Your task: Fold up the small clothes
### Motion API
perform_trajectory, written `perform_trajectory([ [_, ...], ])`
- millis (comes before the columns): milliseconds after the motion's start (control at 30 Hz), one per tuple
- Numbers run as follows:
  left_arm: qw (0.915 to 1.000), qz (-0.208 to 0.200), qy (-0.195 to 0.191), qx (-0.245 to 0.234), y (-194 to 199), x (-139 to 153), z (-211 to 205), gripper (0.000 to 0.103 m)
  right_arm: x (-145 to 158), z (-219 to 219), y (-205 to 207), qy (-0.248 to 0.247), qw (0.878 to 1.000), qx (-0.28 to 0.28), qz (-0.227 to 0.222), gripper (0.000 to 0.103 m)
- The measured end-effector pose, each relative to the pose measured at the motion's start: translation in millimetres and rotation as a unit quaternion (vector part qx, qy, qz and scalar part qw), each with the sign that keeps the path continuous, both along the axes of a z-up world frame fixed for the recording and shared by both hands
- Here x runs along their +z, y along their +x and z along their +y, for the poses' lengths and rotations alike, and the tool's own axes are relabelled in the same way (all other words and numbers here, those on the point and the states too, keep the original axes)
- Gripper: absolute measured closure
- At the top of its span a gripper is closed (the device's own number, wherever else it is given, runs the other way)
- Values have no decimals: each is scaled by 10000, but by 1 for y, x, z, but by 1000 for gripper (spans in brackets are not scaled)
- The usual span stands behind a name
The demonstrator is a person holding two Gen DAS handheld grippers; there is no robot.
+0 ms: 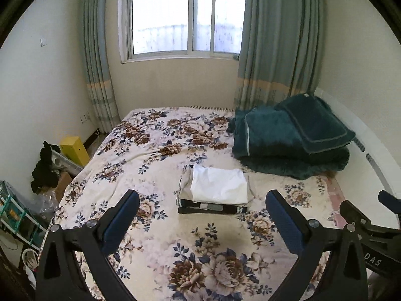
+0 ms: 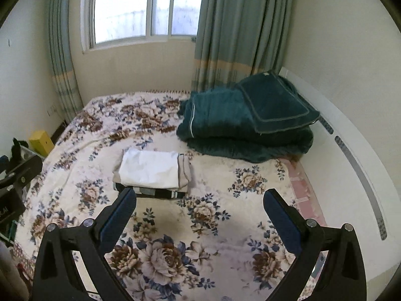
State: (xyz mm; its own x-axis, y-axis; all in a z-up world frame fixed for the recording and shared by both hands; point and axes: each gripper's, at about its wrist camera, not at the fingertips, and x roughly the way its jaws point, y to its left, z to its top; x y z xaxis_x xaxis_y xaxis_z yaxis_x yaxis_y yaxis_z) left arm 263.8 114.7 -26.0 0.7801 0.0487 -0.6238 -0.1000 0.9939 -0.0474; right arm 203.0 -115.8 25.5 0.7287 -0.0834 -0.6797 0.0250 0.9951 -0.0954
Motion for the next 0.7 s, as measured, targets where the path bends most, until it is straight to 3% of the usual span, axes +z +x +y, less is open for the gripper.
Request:
perform_trajectory([
  [400, 9991, -350, 237, -54, -53, 36, -9, 0, 58, -16, -65, 169, 9990, 67, -402, 0],
  [700, 9999, -135, 94, -47, -70, 42, -7, 0, 81, -14, -79, 131, 9986, 273, -431, 0],
])
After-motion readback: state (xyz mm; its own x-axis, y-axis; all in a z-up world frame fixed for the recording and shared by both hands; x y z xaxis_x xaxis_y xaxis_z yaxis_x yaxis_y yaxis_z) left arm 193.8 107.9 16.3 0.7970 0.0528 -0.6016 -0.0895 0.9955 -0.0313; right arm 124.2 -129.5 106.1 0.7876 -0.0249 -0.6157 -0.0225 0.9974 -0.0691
